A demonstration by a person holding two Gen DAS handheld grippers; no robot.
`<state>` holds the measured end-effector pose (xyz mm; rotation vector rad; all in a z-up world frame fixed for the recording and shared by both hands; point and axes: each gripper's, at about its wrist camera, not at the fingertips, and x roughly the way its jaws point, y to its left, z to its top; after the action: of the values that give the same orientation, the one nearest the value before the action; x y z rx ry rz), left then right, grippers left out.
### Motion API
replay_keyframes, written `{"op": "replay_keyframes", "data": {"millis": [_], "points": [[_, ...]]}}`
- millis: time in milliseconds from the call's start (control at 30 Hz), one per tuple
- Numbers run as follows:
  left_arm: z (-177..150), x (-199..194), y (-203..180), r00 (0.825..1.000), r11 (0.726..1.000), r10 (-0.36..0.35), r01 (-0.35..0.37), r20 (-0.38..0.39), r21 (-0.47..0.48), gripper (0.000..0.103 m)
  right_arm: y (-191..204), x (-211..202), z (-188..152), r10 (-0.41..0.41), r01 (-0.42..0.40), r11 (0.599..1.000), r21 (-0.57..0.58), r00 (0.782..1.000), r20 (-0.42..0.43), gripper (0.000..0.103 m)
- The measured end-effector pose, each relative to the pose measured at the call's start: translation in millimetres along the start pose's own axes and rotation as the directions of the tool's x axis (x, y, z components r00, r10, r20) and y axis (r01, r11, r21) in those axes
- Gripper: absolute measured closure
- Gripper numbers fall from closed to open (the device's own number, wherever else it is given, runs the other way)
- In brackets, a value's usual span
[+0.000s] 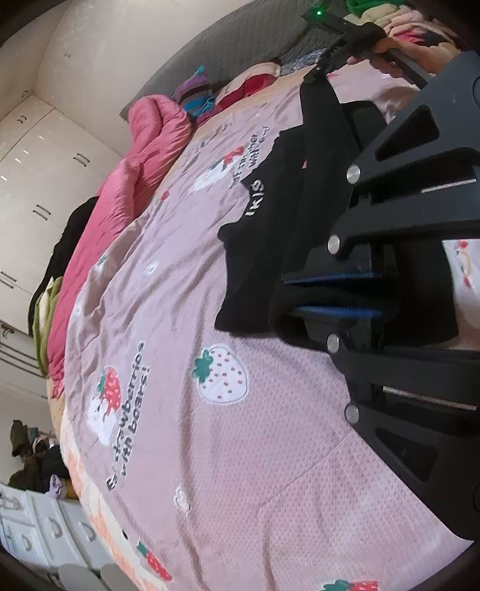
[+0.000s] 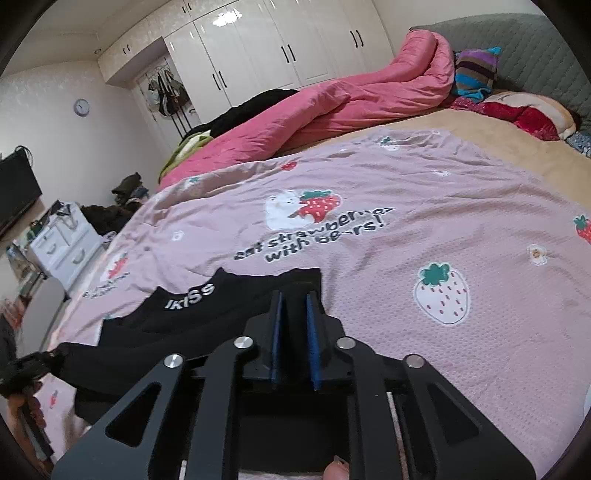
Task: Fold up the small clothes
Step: 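Lift the hem with both grippers and fold it over toward the collar, then lay the hem on the sweater and open both grippers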
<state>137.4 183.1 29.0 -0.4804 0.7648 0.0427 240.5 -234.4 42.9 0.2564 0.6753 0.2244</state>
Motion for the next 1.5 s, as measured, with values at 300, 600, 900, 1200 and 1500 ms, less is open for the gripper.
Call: {"op": "replay_keyframes", "data": {"millis": [300,600,900,1200,1500], "points": [[0.4,-18.8,0.7,0.998,0.999,0.04,-0.041,0.051,0.025,0.067,3.1,-11.7,-8.3,-0.001,0.002,0.999,-0.037,1.0,0.027,0.056],[-8.7,-31.5,-18.8,0.991,0.986,0.103,-0.113,0.091,0.121,0.033,15.9,-29.2,-20.1,0.026,-0.021,0.995,-0.097,0.998,0.053,0.051],[-22.4,-38.9,-34.9,0.989,0.974,0.11,-0.127,0.1,0.189,0.024,28.4,-33.0,-31.1,0.064,-0.06,0.99,-0.127,0.997,0.031,0.051],[-42.2,-42.5,-50.7,0.993,0.961,0.083,-0.101,0.08,0.258,0.024,52.2,-28.2,-49.8,0.091,-0.094,0.971,-0.222,0.996,-0.025,0.052],[-66.7,-34.4,-54.7,0.997,0.949,0.079,-0.081,0.016,0.304,0.024,65.3,-23.6,-72.4,0.1,-0.121,0.95,-0.289,0.991,-0.087,0.052]]}}
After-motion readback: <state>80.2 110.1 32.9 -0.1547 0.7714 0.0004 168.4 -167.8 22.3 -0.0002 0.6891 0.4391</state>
